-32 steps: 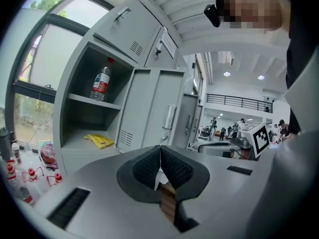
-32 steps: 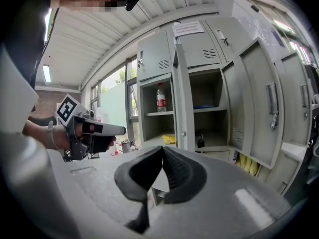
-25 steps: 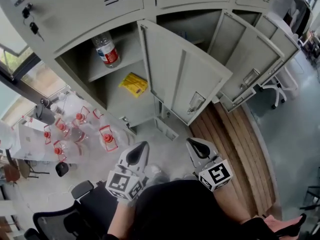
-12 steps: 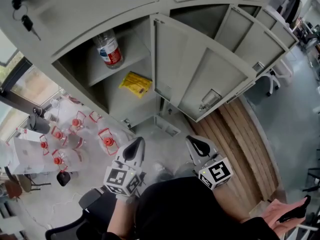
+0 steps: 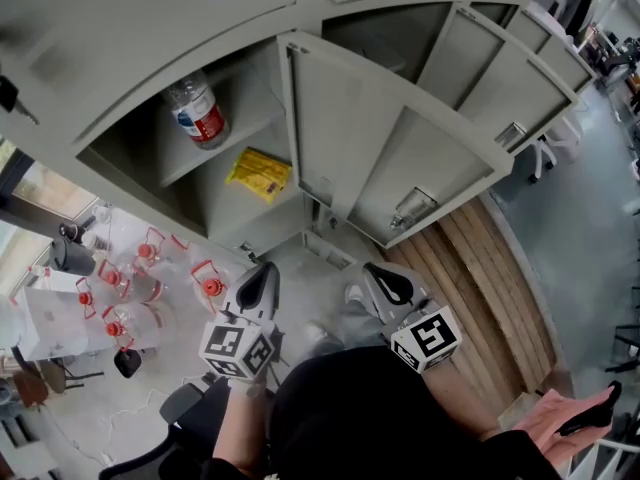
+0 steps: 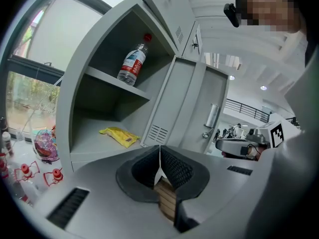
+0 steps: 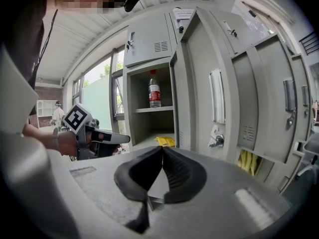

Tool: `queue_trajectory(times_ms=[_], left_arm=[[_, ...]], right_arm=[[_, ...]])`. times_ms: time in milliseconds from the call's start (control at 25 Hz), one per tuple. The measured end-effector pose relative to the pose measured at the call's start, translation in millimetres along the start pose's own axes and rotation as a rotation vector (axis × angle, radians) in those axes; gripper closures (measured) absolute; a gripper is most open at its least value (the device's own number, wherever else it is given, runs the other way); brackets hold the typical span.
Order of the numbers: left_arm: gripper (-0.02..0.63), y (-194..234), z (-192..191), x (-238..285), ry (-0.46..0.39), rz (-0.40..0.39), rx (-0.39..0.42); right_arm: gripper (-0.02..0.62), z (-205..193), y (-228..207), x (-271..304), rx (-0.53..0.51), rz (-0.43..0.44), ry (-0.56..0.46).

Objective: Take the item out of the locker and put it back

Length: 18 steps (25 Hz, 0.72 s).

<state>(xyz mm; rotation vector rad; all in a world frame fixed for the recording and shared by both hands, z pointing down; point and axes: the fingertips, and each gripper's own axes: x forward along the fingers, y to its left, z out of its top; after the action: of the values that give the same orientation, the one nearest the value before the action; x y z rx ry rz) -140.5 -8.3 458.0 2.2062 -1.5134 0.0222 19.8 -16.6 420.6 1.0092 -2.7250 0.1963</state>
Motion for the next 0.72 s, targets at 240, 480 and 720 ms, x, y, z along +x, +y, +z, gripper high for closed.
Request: queue_trajectory(times_ms=[240, 480, 720], left_arm=[[0.600, 12, 3, 29, 0.008, 0.039, -0.006], [0.600, 25, -4, 62, 0.050, 0.096, 0.060], [0.592, 48, -19, 88, 0.099, 0.153, 0.104]], right_arm=[[0.597, 0, -14, 13, 0.003, 0.025, 0.016], [0.597, 1, -25, 24, 0.004, 0.044, 0.023], [0.597, 1, -34, 34, 0.000, 0.051, 0.025]])
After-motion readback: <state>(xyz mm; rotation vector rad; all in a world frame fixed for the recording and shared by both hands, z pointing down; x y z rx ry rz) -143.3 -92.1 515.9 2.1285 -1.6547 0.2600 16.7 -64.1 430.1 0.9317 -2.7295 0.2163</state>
